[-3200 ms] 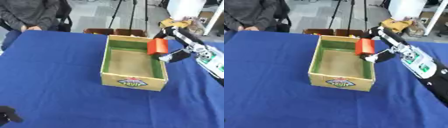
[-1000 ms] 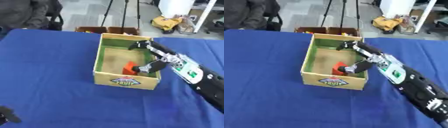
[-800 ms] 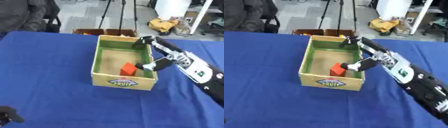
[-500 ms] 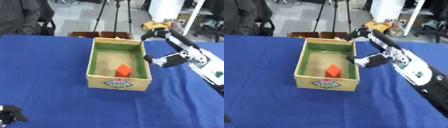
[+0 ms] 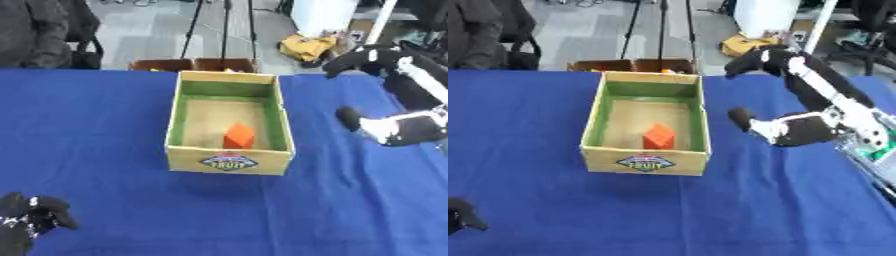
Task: Pick up objects on the table and place them in the box.
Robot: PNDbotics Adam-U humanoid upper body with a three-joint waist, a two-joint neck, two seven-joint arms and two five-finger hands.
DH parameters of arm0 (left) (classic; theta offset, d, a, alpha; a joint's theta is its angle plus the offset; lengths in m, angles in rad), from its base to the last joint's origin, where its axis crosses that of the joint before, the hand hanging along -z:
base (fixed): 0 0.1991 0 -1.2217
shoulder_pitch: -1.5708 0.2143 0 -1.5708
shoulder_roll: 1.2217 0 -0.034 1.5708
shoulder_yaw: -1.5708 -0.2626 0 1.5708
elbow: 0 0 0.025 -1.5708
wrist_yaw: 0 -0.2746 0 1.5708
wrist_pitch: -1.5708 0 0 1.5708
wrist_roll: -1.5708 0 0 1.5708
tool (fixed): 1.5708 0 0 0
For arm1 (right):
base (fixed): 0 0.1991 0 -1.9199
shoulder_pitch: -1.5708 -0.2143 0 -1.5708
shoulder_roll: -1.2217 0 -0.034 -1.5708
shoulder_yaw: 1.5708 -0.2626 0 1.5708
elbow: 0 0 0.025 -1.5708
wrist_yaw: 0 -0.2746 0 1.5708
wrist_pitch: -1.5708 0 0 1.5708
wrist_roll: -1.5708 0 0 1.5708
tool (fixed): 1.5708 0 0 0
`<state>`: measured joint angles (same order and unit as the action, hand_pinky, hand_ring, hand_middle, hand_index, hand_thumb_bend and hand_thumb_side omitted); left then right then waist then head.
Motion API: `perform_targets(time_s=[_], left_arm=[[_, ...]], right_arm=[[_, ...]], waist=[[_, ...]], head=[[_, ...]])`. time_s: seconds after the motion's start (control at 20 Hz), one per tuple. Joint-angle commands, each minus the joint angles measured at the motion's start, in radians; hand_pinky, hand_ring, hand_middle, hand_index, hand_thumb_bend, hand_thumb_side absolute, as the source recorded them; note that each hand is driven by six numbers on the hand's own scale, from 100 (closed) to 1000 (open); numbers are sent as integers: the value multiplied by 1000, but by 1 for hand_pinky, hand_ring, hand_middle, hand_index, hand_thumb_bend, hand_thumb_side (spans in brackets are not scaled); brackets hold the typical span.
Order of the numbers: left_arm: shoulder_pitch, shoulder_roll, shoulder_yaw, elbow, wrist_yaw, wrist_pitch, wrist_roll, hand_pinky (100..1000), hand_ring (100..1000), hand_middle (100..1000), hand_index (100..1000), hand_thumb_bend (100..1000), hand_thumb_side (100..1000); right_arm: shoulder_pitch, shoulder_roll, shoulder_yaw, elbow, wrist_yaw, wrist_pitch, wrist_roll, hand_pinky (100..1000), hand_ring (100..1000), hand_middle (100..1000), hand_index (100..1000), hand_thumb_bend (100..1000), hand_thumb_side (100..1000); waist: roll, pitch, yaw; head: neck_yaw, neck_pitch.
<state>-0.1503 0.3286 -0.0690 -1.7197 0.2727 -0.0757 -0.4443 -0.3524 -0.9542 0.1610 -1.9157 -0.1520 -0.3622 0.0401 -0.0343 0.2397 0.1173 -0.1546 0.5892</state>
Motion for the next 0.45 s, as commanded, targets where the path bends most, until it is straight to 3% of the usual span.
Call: perform_targets(time_s=[0.05,0.45], left_arm=[[-1,28,12,-8,-8,-7,6,640,566,487,674,278,1000],[7,28,10,-3,-16,-14,3,642,566,487,674,270,1000]], right_arm=[[20,-21,-24,-44,-1,12,-1,802,786,637,777,329,385],[90,9,-21,-61,44,12,8,804,788,634,775,333,406]], waist=[[8,-17,-14],[26,-16,-60]], head=[[21,33],[32,81]])
